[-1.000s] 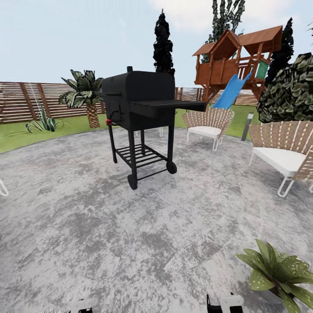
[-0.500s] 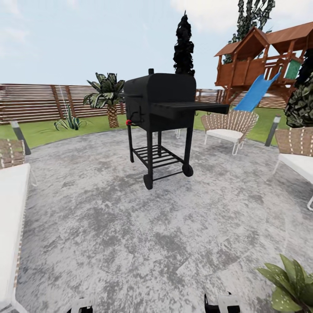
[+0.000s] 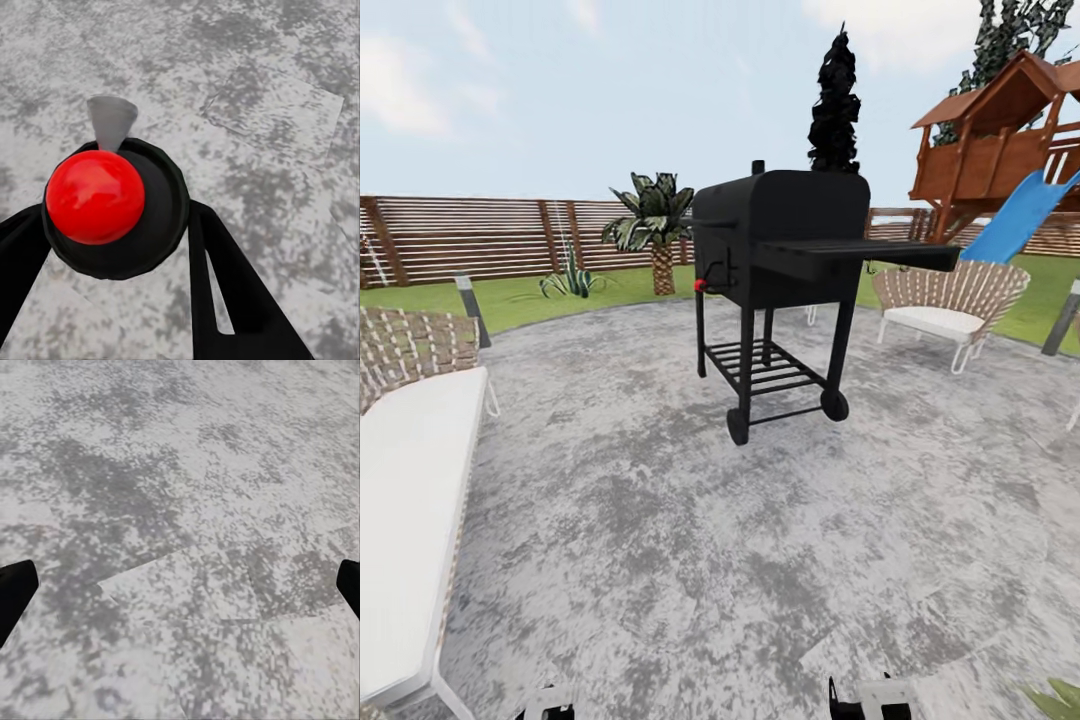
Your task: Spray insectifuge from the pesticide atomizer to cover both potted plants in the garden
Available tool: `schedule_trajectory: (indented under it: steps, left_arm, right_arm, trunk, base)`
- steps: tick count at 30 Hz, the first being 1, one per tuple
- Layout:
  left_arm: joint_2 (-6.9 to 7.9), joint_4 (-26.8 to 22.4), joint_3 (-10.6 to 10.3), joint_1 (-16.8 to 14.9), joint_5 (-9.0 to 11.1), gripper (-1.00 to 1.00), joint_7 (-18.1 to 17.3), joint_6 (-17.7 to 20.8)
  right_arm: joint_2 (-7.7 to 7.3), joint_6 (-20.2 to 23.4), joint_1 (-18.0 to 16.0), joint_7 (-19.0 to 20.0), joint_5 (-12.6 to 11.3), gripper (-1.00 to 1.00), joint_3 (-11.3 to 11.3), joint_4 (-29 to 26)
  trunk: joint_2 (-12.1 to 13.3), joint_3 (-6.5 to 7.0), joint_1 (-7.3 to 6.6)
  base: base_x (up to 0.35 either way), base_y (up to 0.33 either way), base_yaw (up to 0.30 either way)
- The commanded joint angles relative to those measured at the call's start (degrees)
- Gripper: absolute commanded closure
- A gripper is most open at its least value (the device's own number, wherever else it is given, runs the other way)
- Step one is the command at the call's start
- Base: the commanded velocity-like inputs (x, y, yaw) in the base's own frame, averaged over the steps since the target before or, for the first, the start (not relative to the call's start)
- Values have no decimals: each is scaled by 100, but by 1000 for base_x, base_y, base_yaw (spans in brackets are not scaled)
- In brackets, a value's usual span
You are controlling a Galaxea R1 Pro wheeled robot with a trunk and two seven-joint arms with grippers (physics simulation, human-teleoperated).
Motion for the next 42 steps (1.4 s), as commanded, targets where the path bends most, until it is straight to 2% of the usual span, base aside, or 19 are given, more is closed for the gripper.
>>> schedule_trajectory:
  steps: [1,13,35,42]
  left_arm:
    - [-7,-1,47,-3,-24,100,-42,-11]
    - [0,0,62,-1,-10,100,-42,-19]
    - [0,0,62,-1,-10,100,-33,-20]
    - [9,0,71,2,-10,100,-32,-24]
  right_arm:
    - [2,-14,-2,-26,61,-100,-45,3]
    - [2,-14,-2,-26,61,-100,-45,3]
    - [2,-13,-2,-26,61,-100,-45,3]
    - [-13,-13,-2,-26,69,-100,-45,3]
  trunk:
    - [-2,-2,2]
    - [-2,4,2]
    - [-2,-88,2]
    - [-2,-100,2]
  base:
    - [338,0,267]
    - [341,-26,76]
    - [341,0,226]
    - [341,0,50]
